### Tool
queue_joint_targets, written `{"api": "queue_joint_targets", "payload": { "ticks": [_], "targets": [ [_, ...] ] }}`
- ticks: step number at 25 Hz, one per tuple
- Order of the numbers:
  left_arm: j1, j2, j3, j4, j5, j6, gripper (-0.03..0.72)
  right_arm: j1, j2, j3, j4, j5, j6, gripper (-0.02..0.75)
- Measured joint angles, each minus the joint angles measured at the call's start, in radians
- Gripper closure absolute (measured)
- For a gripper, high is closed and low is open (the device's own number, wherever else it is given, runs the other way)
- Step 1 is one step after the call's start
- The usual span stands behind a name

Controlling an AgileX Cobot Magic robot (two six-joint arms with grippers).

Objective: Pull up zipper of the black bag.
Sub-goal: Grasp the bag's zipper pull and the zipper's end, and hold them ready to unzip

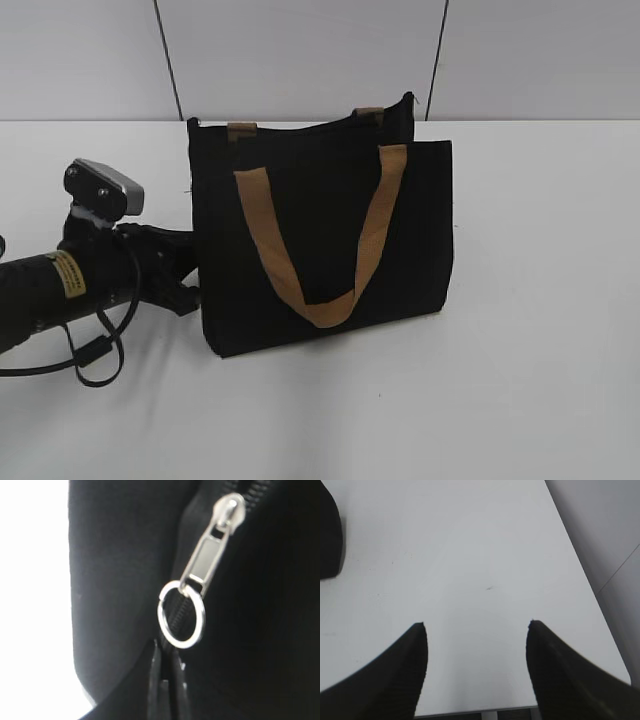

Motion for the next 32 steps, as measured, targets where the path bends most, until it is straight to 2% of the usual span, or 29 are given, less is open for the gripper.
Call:
{"api": "queue_joint_targets", "payload": {
  "ticks": [8, 15, 25, 29, 32],
  "targets": [
    [0.0, -0.222, 0.0, -0.065, 0.17, 0.0, 0.685, 0.0, 0.0, 0.0, 0.0, 0.0, 0.0, 0.254],
    [0.0, -0.435, 0.0, -0.086, 0.206, 0.0, 0.686, 0.0, 0.0, 0.0, 0.0, 0.0, 0.0, 0.254],
    [0.0, -0.501, 0.0, -0.086, 0.213, -0.018, 0.687, 0.0, 0.0, 0.0, 0.006, 0.0, 0.0, 0.254],
    [0.0, -0.507, 0.0, -0.086, 0.213, -0.078, 0.688, 0.0, 0.029, -0.001, 0.081, -0.002, -0.079, 0.254],
    [0.0, -0.507, 0.0, -0.086, 0.213, -0.12, 0.688, 0.0, 0.137, -0.018, 0.195, -0.041, -0.255, 0.254]
  ]
}}
